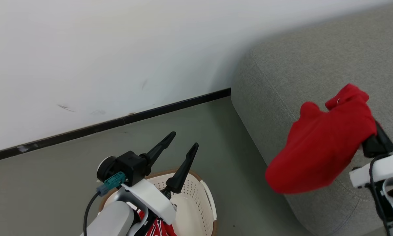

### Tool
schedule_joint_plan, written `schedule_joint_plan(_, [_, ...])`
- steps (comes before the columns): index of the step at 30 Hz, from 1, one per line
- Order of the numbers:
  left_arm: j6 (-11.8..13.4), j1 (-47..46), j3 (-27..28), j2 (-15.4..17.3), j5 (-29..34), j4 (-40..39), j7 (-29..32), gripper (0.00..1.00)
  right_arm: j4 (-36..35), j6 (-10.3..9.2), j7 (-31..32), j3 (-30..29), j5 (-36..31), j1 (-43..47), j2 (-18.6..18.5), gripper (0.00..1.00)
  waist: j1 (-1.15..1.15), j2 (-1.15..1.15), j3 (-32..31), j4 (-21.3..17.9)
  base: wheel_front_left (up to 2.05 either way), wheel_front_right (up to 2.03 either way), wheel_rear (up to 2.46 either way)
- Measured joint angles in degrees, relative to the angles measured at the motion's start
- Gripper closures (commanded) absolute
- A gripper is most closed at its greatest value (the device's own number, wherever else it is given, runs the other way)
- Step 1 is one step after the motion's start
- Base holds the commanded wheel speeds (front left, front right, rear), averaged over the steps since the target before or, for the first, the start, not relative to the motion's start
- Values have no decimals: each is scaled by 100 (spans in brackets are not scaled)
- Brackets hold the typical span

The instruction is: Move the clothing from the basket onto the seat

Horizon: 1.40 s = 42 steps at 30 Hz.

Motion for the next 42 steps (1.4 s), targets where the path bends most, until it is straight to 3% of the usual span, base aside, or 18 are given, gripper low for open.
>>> schedule_joint_plan(10, [32, -5, -172, -4, 133, -300, 166, 0, 586, 0, 537, -721, 246, -1773, -502, 100, 0, 0, 411, 52, 0, 0, 0])
schedule_joint_plan(21, [41, -318, -275, -13, 288, -730, 336, 0, 1380, 0, 933, -1306, 235, -2860, -980, 100, 0, 0, 963, 134, 0, 0, 0])
schedule_joint_plan(36, [38, -764, -541, -10, 579, -1094, 661, 0, 2179, 1, 777, -1525, -176, -3439, -1245, 100, 0, 0, 1588, 269, 0, 0, 0])
schedule_joint_plan(42, [31, -870, -667, -58, 628, -1182, 740, 0, 2324, 1, 426, -1978, -437, -3863, -1395, 100, 0, 0, 1835, 346, 0, 0, 0])
